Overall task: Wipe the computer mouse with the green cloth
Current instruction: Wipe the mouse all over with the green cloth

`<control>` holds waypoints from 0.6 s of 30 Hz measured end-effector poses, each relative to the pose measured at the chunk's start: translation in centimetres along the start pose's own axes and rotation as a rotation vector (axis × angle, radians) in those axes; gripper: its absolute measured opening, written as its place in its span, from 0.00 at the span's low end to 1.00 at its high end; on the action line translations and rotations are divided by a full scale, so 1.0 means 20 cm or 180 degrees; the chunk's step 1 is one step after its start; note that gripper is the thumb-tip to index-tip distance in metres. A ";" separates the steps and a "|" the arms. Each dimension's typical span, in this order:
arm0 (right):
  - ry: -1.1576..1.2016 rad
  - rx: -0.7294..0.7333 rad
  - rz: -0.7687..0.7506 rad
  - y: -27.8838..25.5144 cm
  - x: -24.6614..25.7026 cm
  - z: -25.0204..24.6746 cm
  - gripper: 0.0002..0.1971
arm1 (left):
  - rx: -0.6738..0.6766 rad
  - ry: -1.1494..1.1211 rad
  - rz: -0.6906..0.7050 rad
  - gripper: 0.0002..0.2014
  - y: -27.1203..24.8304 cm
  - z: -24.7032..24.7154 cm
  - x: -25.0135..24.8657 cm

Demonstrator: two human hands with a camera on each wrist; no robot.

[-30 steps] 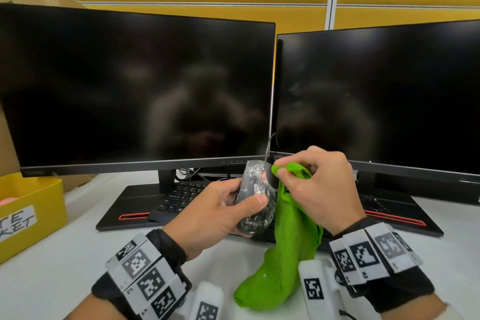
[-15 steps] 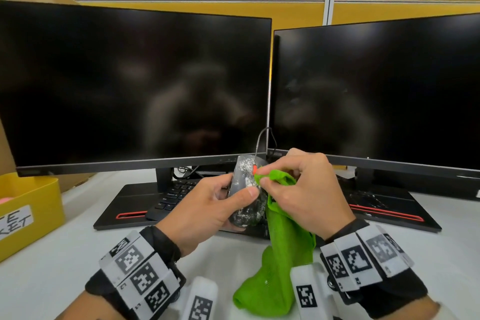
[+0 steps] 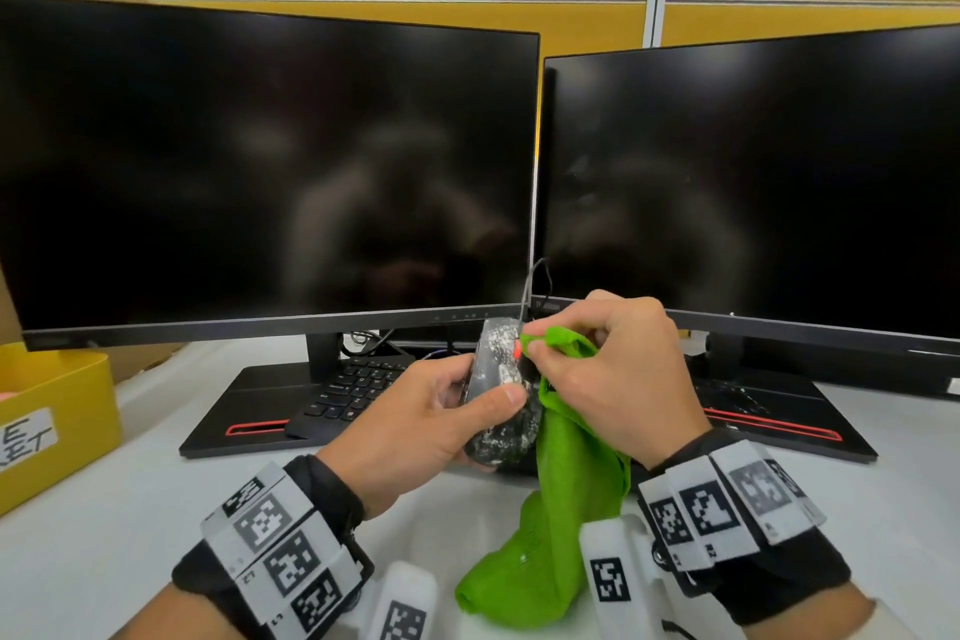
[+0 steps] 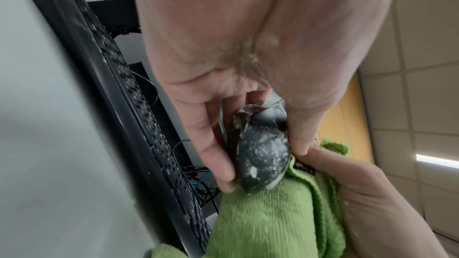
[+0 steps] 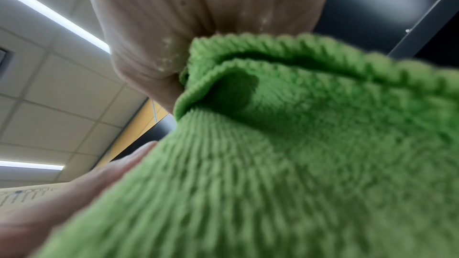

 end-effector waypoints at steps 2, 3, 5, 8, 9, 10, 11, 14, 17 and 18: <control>0.0146 0.0184 -0.0042 -0.01 0.00 0.02 0.07 | -0.0059 0.0002 0.0043 0.18 0.00 -0.02 -0.01; 0.0206 0.0240 -0.0028 -0.01 0.00 0.02 0.07 | -0.0097 -0.0017 0.0053 0.18 0.00 -0.03 -0.01; 0.0222 0.0153 0.0053 0.00 -0.03 0.00 0.07 | -0.0114 -0.0057 0.0040 0.19 0.00 -0.03 -0.02; 0.0172 -0.0004 0.0028 0.01 -0.02 -0.02 0.07 | -0.0109 -0.0069 0.0019 0.21 0.00 -0.02 -0.01; 0.0150 0.0058 -0.0060 0.00 -0.01 -0.01 0.07 | -0.0121 -0.0078 0.0030 0.20 0.00 -0.03 -0.01; 0.0127 0.0174 -0.0139 0.00 -0.01 0.01 0.07 | -0.0131 -0.0103 0.0047 0.20 -0.01 -0.04 -0.01; 0.0122 0.0310 -0.0171 -0.01 -0.01 0.03 0.07 | -0.0128 -0.0129 0.0063 0.19 -0.01 -0.05 -0.02; 0.0224 0.0389 -0.0012 0.00 -0.04 0.00 0.08 | -0.0106 -0.0216 0.0056 0.19 -0.01 -0.06 -0.02; 0.0637 0.0105 0.0073 0.00 -0.04 -0.06 0.08 | -0.0104 -0.0299 -0.0006 0.21 0.00 -0.07 -0.02; 0.0811 0.0037 0.0059 0.00 -0.04 -0.07 0.08 | -0.0123 -0.0306 -0.0049 0.21 0.01 -0.07 -0.01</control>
Point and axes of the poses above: each hand's wrist, its own y-axis towards the middle knuckle, its own z-axis out of the palm, x = y × z, the point moved 2 cm from there along y, towards the middle knuckle, and after that the axes turned 13 degrees about x, right-handed, at the moved point
